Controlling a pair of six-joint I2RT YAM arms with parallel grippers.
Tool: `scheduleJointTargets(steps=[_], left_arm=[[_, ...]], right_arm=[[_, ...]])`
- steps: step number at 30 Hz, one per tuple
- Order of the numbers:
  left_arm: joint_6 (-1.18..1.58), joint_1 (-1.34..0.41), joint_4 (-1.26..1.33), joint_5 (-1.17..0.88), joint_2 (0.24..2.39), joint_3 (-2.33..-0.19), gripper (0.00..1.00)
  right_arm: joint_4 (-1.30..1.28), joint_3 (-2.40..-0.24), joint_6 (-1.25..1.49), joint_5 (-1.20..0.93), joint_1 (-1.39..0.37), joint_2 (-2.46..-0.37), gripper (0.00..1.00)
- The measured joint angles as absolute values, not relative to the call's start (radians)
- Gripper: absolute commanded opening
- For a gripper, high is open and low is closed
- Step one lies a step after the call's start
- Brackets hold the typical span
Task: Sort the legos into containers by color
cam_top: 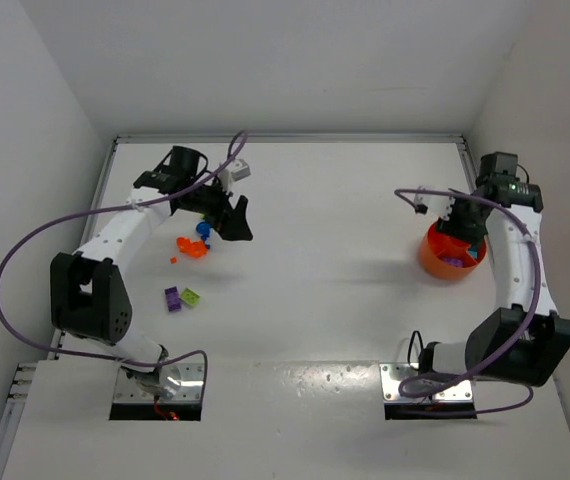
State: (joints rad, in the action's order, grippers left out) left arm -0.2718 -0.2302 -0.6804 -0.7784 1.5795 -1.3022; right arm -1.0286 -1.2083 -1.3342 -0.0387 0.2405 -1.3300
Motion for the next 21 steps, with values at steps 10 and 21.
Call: scheduleJointTargets(steps=[10, 21], left_arm=[[-0.735, -0.016, -1.033, -0.556, 1.494, -1.158, 0.86], [-1.183, 0.214, -1.113, -0.287, 1.408, -0.921, 0.79]], right_arm=[[-1.177, -1.411, -1.049, -0.321, 0.233, -1.468, 0.63], [-1.208, -1.294, -0.942, -0.406, 0.212, -1.432, 0.68]])
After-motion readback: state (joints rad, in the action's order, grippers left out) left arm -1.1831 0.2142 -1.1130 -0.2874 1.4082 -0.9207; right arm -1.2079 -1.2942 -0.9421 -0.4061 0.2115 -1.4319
